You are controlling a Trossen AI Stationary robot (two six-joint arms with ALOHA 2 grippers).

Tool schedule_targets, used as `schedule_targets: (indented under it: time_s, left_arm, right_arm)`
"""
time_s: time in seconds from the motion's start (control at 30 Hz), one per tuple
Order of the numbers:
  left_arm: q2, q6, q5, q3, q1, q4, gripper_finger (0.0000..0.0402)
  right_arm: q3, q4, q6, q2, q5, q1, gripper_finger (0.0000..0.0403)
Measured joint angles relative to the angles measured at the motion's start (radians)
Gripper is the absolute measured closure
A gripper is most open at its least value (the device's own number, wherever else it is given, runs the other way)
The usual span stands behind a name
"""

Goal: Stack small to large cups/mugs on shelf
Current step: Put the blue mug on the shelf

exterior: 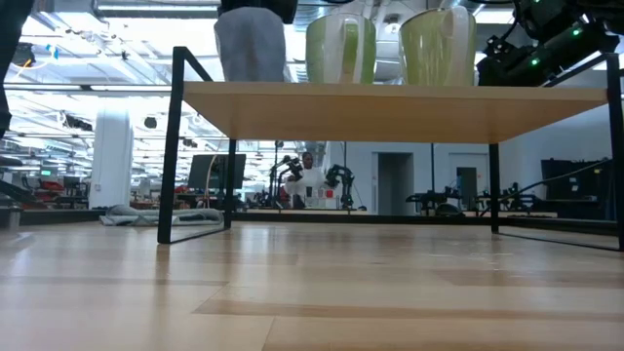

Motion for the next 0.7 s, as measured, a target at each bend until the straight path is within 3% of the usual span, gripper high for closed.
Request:
schedule_targets:
  time_s: [0.7]
  left_arm:
    - [0.005, 0.07, 0.029, 0.0, -0.009, -0.007, 0.0394]
  right_arm:
    - [0.0, 0.0, -0.008, 0.0, 0.0, 0.0, 0.0182]
